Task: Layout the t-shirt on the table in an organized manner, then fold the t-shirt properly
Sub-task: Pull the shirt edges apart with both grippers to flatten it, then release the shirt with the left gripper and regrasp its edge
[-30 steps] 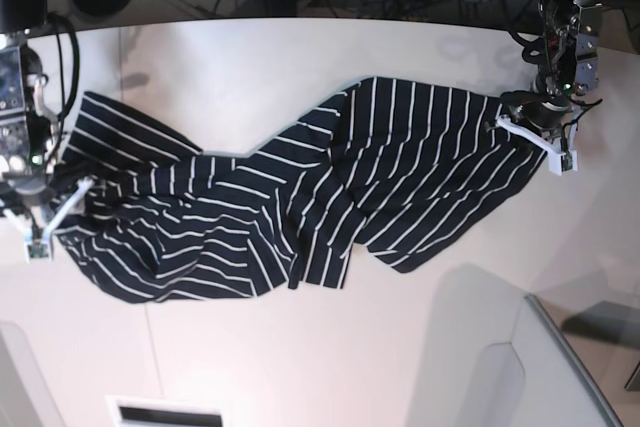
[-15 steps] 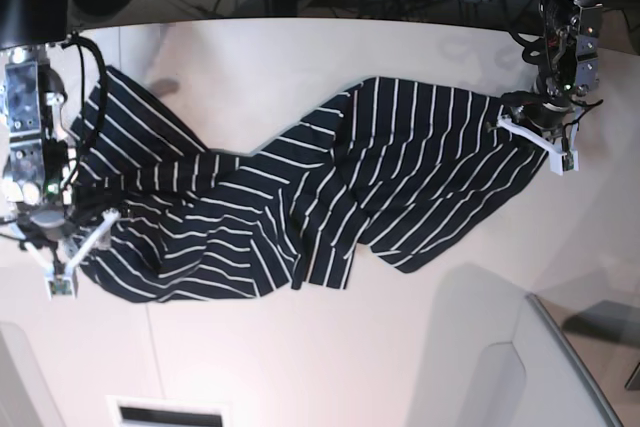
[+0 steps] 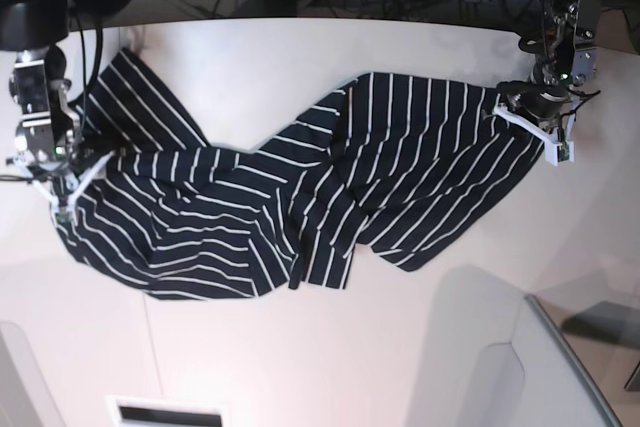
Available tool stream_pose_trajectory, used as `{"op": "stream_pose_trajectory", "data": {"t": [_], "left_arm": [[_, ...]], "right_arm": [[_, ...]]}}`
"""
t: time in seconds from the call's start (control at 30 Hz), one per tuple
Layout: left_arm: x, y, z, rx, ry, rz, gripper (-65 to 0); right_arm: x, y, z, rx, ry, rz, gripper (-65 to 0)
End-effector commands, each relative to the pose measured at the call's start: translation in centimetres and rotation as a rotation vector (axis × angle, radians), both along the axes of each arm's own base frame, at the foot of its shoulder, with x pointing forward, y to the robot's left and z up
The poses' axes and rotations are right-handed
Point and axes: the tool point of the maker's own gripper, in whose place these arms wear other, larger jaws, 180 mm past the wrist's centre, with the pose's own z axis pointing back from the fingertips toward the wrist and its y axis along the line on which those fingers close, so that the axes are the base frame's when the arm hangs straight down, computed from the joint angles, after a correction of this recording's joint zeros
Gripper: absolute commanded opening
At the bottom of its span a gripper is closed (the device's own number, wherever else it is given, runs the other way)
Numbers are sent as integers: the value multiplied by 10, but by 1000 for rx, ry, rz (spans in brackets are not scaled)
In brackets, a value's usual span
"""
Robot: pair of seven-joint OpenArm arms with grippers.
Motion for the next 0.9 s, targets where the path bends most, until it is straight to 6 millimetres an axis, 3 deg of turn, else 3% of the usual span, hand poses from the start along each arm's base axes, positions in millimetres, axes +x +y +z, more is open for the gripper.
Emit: {"op": "stream_pose_trajectory", "data": {"t": [0.0,0.07,0.2,0.4,0.53,0.63,0.77,0.87], "left_arm": [[1,-2,4,2,13,-15,-650],[6,-9,14,-1,-17,-33,-650],[13,-12,20,-1,-40,-41,-650],[15,-11,22,2,-43,-42,-650],[14,-7,23,6,-46,-35,-650],[9,11,29,15,-59,24,-650],[3,20,45,35,-88,33,-650],[-9,25,58,38,-72,46,-650]], "right_arm": [[-27,3,-7,8,86,0,-329],[-44,14,-2,12,73,13,-329],[-54,31,30,10,-51,-47,-329],[-28,40,78,14,-207,-33,-329],[-19,32,100,15,-253,-71,-327],[-17,57,118,46,-301,-8,-324],[-16,116,130,113,-313,211,-327],[-5,128,136,121,-332,265,-327]]}}
